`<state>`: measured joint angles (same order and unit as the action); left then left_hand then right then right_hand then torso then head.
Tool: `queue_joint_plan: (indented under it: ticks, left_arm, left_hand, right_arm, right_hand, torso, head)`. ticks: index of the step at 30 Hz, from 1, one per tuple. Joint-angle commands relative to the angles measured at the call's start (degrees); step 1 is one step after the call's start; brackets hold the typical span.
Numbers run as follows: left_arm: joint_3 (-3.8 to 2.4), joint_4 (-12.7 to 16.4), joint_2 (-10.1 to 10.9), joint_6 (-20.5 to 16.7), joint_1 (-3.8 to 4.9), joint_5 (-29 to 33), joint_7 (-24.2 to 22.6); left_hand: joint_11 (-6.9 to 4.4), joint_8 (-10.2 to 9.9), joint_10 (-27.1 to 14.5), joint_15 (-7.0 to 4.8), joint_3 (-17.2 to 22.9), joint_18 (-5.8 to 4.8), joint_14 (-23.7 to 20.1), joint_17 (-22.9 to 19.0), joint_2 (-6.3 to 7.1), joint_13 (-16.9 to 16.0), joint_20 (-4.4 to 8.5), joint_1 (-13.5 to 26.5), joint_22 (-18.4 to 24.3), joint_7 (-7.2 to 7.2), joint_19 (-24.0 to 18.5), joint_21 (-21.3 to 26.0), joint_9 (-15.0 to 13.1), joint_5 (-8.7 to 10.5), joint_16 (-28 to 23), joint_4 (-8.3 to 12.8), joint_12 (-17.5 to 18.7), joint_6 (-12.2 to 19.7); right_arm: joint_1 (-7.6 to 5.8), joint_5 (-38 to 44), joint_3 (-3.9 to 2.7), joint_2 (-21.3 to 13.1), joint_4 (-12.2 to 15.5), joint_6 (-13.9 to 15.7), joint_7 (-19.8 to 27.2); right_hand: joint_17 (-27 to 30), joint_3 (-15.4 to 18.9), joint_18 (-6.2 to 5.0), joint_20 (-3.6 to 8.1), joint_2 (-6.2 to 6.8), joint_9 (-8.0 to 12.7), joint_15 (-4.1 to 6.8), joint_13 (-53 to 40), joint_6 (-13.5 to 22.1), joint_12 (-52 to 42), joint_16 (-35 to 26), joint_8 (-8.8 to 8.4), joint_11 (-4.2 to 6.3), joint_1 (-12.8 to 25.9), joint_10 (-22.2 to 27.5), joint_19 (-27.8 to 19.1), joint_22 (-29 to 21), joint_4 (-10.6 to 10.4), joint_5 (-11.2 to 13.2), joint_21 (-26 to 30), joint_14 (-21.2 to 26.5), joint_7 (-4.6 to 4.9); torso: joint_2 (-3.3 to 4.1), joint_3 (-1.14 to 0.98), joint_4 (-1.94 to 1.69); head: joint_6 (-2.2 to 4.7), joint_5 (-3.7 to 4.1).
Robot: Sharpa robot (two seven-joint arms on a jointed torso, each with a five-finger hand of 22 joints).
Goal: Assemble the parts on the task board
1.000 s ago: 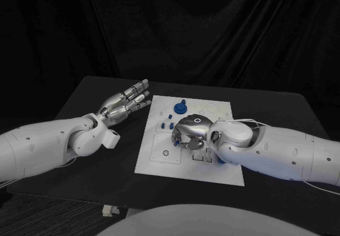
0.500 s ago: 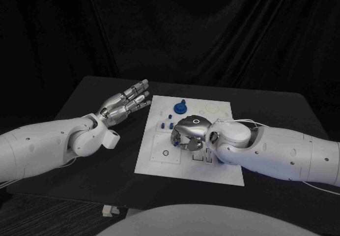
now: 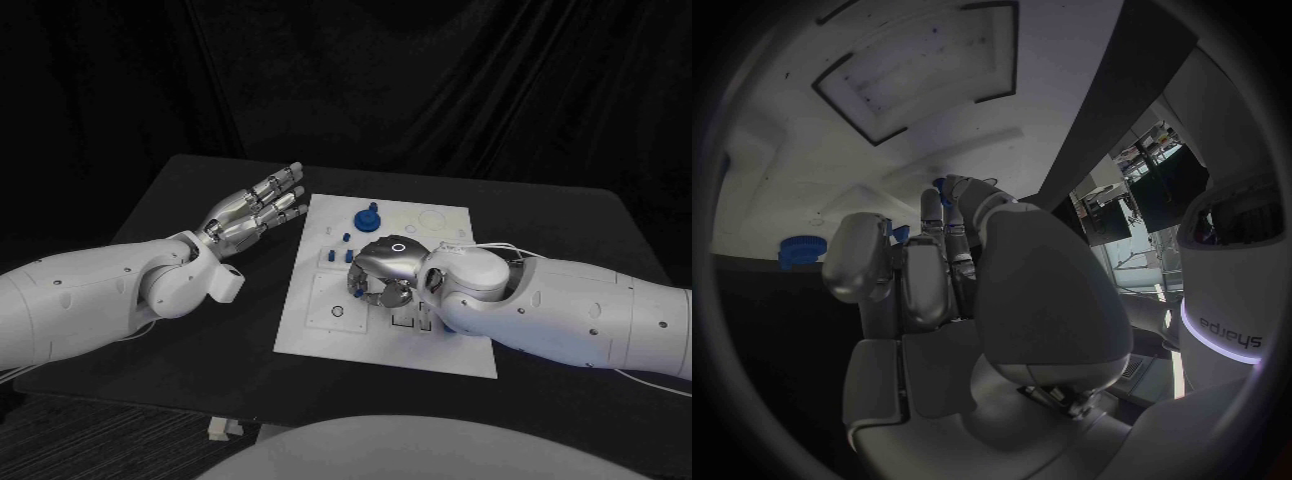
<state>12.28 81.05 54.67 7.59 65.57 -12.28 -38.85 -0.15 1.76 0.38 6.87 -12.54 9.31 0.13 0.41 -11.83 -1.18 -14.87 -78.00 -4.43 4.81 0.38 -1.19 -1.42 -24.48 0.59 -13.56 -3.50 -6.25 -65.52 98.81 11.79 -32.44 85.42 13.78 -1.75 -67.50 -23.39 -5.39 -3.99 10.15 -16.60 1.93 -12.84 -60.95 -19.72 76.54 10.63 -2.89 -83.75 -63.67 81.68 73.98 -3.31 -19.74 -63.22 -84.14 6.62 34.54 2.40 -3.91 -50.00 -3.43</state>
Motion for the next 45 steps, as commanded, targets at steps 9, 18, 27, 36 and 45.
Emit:
queue_joint_plan:
  ticks: [9, 18, 27, 36, 45]
  left_arm:
    - [-0.05, 0.0, -0.2, 1.1, -0.14, 0.3, -8.3]
    - [-0.05, -0.1, -0.2, 1.3, -0.17, 0.3, -8.2]
    - [-0.05, -0.2, -0.1, 1.3, -0.19, 0.3, -8.1]
    - [-0.05, -0.3, -0.1, 1.4, -0.21, 0.3, -8.1]
    - [-0.05, -0.3, -0.1, 1.3, -0.21, 0.3, -8.0]
  left_hand:
    - [0.9, -0.7, -0.3, 0.52, 0.2, 0.91, -0.1, -0.4, -0.34, 0.4, -0.69, -1.0, -0.5, -0.53, 0.6, 0.3, 0.3, -1.32, -0.6, 1.7, -0.5, -0.6]
    - [0.95, -0.7, -0.3, 0.6, 0.2, 0.91, -0.1, -0.4, -0.4, 0.4, -0.84, -1.1, -0.5, -0.56, 0.6, 0.3, 0.3, -1.68, -0.6, 2.0, -0.5, -0.6]
    - [0.98, -0.7, -0.3, 0.68, 0.3, 0.91, -0.1, -0.4, -0.4, 0.4, -0.96, -1.2, -0.5, -0.59, 0.7, 0.3, 0.3, -1.99, -0.6, 2.2, -0.5, -0.6]
    - [0.99, -0.7, -0.3, 0.69, 0.3, 0.91, -0.1, -0.4, -0.39, 0.4, -0.98, -1.2, -0.5, -0.6, 0.7, 0.3, 0.3, -2.08, -0.6, 2.3, -0.4, -0.5]
    - [1.03, -0.7, -0.3, 0.72, 0.3, 0.92, -0.1, -0.4, -0.39, 0.4, -1.03, -1.3, -0.6, -0.62, 0.7, 0.3, 0.3, -2.25, -0.6, 2.5, -0.5, -0.6]
  right_arm:
    - [0.2, 0.1, -0.01, 0.4, -0.2, -1.3, -3.4]
    - [0.27, 0.1, -0.01, 0.5, -0.4, -1.7, -4.6]
    - [0.28, 0.1, -0.01, -0.5, 0.3, 0.6, -4.4]
    - [-2.46, 0.1, -0.01, -4.6, 3.7, 5.5, -3.7]
    - [-8.92, 0.1, -0.02, -12.3, 7.8, 11.9, 1.8]
  right_hand:
    - [2.5, -0.5, -0.54, -1.13, -1.54, 0.8, -1.31, 0.6, 5.8, 1.8, -1.3, -4.31, -1.07, 1.5, 3.4, -1.7, 8.0, 0.3, 2.0, 3.7, 0.8, 0.66]
    - [3.9, 0.0, -1.05, -1.19, -0.82, 1.9, -1.22, 0.6, 9.0, 2.2, -2.2, -6.23, -2.11, 2.4, 8.9, -3.0, 7.4, 0.1, 2.7, 6.3, 2.0, -0.87]
    - [6.5, 5.1, -1.77, -1.57, -0.26, 4.6, -1.73, -0.5, 17.2, -0.3, -3.5, -6.89, -3.08, 3.1, 20.9, -5.3, 6.4, -0.8, 8.4, 11.2, 4.4, -4.35]
    - [9.4, 13.7, -2.35, -2.25, 2.2, 7.4, -2.09, -0.2, 19.9, -5.1, -4.6, -6.28, -3.24, -1.9, 30.1, -7.6, 5.6, -10.7, 13.1, 16.2, 7.2, -5.14]
    - [4.4, 13.7, -0.92, -1.33, 1.11, 7.1, -0.97, 0.5, 13.3, -9.9, -0.8, -3.24, -2.0, -2.5, 26.3, -2.9, 7.8, -13.1, 12.5, 7.3, 3.4, -4.09]
  torso:
    - [-0.01, 0.0, 0.0]
    - [0.01, 0.02, -0.01]
    - [-0.01, 0.01, 0.0]
    - [-0.05, 0.03, 0.04]
    - [-0.08, 0.04, 0.07]
  head:
    - [0.0, 0.13]
    - [0.0, 0.08]
    - [0.0, 0.0]
    - [0.0, -0.18]
    - [0.0, -0.27]
